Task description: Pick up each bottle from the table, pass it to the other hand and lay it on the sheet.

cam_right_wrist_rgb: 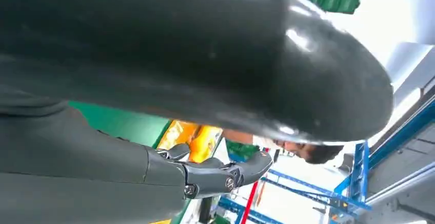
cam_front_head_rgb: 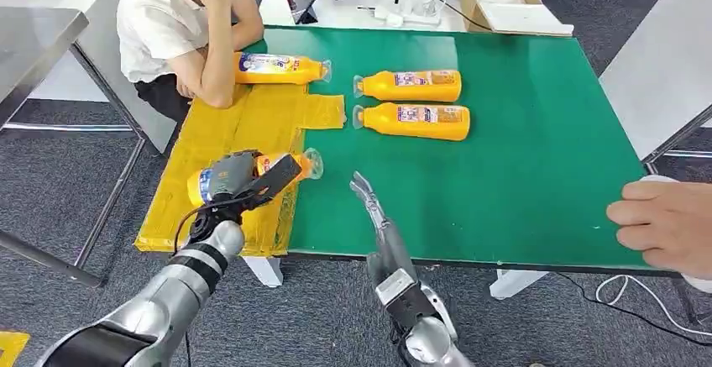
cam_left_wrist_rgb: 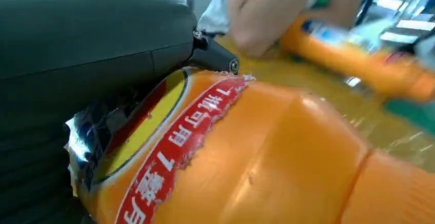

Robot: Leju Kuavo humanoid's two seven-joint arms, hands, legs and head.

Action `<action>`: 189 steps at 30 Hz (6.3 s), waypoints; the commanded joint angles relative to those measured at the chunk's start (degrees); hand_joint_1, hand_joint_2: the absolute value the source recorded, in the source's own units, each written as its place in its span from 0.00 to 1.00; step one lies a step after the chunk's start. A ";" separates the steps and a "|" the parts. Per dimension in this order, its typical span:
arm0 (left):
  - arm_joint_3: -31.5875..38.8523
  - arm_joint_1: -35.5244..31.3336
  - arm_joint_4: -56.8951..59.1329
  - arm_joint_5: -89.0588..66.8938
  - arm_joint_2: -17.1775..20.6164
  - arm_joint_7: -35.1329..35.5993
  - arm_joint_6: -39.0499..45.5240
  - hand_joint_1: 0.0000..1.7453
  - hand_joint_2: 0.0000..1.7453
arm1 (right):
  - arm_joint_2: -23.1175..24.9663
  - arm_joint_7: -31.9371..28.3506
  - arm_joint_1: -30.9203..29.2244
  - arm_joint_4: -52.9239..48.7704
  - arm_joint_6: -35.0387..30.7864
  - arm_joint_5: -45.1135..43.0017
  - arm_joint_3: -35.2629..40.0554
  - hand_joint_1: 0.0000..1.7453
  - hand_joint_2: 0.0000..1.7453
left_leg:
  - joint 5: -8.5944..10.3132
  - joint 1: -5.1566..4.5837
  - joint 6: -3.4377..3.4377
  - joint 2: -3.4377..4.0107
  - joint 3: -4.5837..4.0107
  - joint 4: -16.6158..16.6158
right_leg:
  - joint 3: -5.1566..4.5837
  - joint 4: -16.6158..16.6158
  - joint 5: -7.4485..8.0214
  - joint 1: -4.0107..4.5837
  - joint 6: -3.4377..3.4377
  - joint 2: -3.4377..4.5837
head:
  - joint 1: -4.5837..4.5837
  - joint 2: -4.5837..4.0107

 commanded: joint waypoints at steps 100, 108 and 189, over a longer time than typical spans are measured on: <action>-9.70 24.84 -35.64 59.17 -1.50 -27.25 -3.29 0.00 1.00 | -15.36 19.52 -18.04 41.33 -26.20 41.69 -8.14 0.00 1.00 | -0.22 -0.12 0.06 0.11 0.41 -0.03 | 0.41 -0.19 -0.04 -0.08 0.02 0.09 | -0.04 0.00; -11.17 23.39 -34.41 58.81 -1.90 -26.87 -4.43 0.00 1.00 | -13.21 18.29 -20.13 47.16 -22.42 38.38 -9.48 0.00 1.00 | -0.15 -0.15 0.07 0.06 0.21 -0.03 | 0.23 -0.17 0.01 -0.11 0.03 0.06 | -0.04 0.00; -11.70 22.49 -35.76 69.92 -2.85 -26.32 -11.24 0.00 1.00 | -10.23 11.74 -27.57 52.60 1.97 21.98 -17.07 1.00 1.00 | -0.13 -0.11 0.09 0.17 0.76 -0.05 | 0.74 -0.25 0.05 -0.08 0.07 0.15 | -0.04 0.00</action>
